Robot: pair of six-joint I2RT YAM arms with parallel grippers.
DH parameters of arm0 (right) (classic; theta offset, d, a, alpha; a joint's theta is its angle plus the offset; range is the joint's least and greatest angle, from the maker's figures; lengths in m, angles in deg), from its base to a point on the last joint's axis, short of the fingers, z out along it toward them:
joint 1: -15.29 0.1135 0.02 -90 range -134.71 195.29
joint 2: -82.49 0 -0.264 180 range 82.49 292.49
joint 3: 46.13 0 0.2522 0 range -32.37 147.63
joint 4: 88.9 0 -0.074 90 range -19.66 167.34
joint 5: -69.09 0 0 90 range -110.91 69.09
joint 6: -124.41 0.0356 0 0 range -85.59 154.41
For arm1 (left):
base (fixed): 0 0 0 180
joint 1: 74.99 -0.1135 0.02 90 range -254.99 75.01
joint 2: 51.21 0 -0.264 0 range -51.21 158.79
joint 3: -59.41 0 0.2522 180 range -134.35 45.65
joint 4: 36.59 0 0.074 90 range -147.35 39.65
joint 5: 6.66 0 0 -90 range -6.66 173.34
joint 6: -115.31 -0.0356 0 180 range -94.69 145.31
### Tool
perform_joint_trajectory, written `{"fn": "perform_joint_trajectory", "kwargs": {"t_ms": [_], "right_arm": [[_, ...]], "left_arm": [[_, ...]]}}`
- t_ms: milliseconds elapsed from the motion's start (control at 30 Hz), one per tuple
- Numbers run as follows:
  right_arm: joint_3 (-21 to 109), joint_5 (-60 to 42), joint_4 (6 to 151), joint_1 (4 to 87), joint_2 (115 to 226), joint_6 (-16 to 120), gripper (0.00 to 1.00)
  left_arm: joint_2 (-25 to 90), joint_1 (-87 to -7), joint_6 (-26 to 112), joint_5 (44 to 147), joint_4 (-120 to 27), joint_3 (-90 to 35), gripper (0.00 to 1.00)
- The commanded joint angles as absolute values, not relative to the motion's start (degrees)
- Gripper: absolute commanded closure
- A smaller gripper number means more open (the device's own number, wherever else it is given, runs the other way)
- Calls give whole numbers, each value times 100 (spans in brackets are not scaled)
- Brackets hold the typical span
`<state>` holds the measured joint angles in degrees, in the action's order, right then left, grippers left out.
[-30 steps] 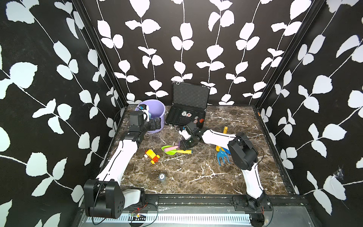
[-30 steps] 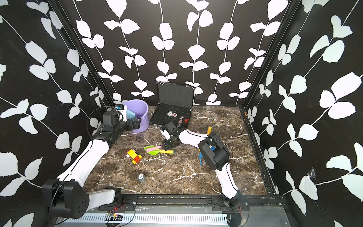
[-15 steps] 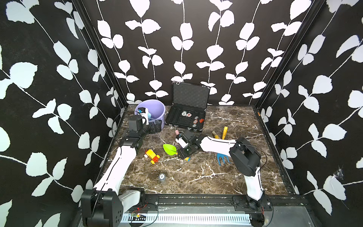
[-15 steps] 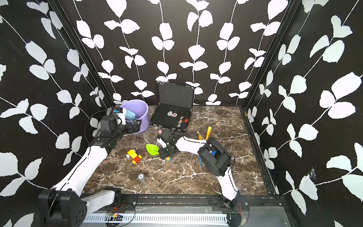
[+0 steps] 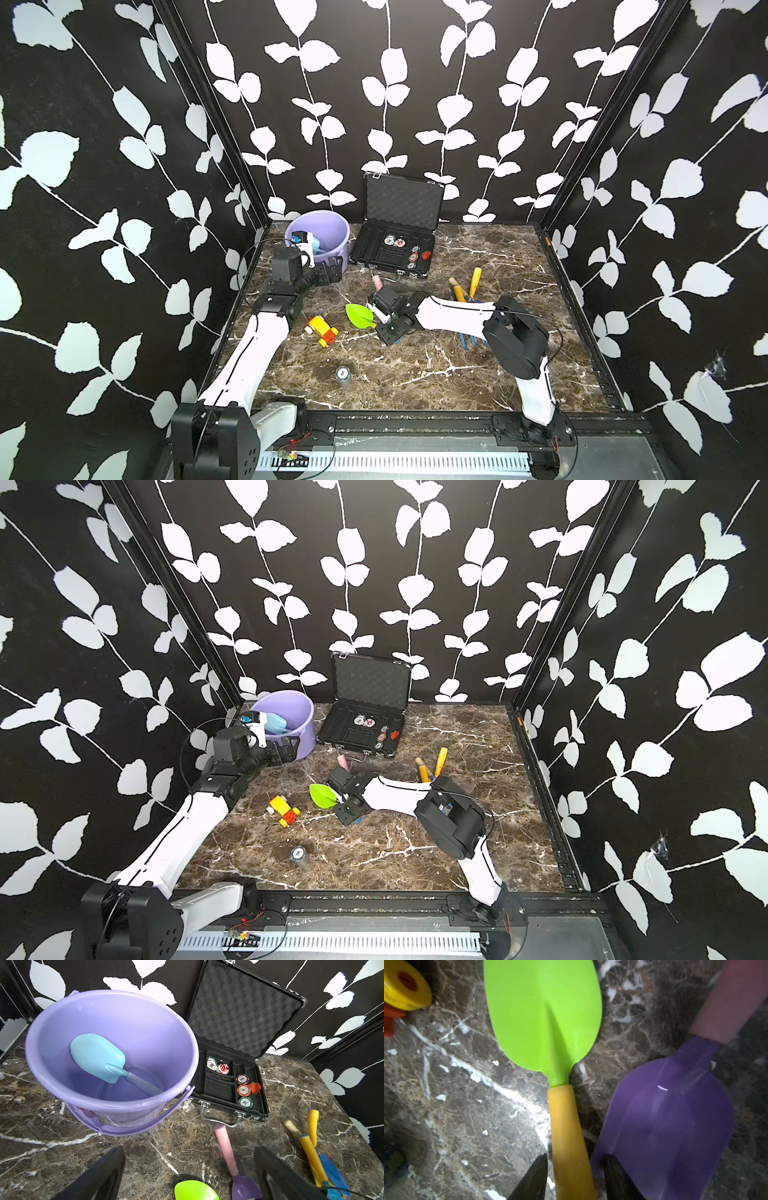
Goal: Organize the gardening tools
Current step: Pick up the gardening tool from the center of the board.
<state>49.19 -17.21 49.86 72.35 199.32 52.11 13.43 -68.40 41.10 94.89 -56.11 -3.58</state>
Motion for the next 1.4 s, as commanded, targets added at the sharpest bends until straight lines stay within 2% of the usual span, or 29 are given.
{"fn": "perform_joint_trajectory", "kwargs": {"t_ms": [0,133,400,833,1167,1367], "right_arm": [[5100,-2077,4627,7375,19949,5092,58],[5101,-2205,4577,7428,19874,5050,74],[4729,-2470,4650,7431,19285,5049,100],[3936,-3200,5063,7427,18499,5183,100],[3243,-3955,6006,7415,17862,5458,100],[2868,-4058,6636,7422,17494,5523,100]], "left_arm": [[1170,-6839,4158,9498,-5441,-245,1],[1115,-6840,4147,9464,-5448,-211,1],[985,-6840,4135,9410,-5522,-184,1],[892,-6839,4392,9565,-5473,-149,1],[903,-6795,5006,10721,-4637,302,1],[1185,-6425,4994,11095,-4454,268,1]]}}
